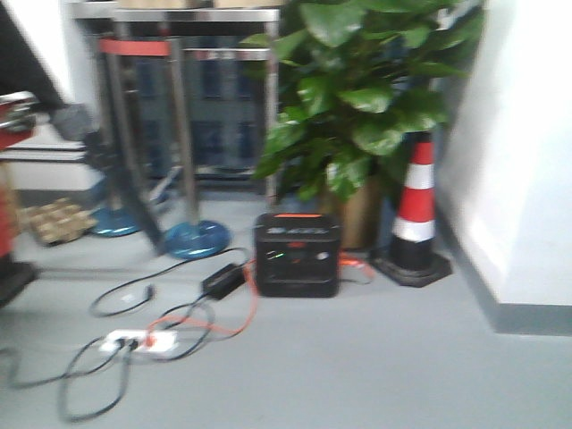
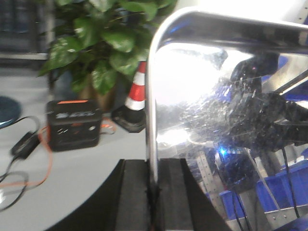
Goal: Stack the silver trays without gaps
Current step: 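Turn the base past the plant and cone toward another rack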
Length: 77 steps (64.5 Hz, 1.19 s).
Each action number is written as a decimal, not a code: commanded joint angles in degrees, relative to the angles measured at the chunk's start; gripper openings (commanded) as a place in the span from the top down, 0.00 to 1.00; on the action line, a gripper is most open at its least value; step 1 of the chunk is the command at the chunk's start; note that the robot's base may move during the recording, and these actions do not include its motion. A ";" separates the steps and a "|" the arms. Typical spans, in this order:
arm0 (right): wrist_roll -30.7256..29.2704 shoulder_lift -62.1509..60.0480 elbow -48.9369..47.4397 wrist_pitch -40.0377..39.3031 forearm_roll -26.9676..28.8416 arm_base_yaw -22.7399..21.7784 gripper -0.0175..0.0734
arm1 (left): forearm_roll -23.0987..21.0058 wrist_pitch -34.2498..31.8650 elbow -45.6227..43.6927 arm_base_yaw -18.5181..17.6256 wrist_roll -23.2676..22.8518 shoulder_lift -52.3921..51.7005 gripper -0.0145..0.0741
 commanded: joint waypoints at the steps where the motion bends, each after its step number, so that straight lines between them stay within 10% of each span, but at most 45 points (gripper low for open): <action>1: -1.37 0.53 -0.45 -9.55 2.09 0.96 0.89 | -5.03 -2.60 -0.88 -1.57 -0.02 -0.47 0.86; 77: -1.37 0.53 -0.45 -9.64 2.09 0.96 0.89 | -5.03 -2.71 -0.88 -1.57 -0.02 -0.47 0.86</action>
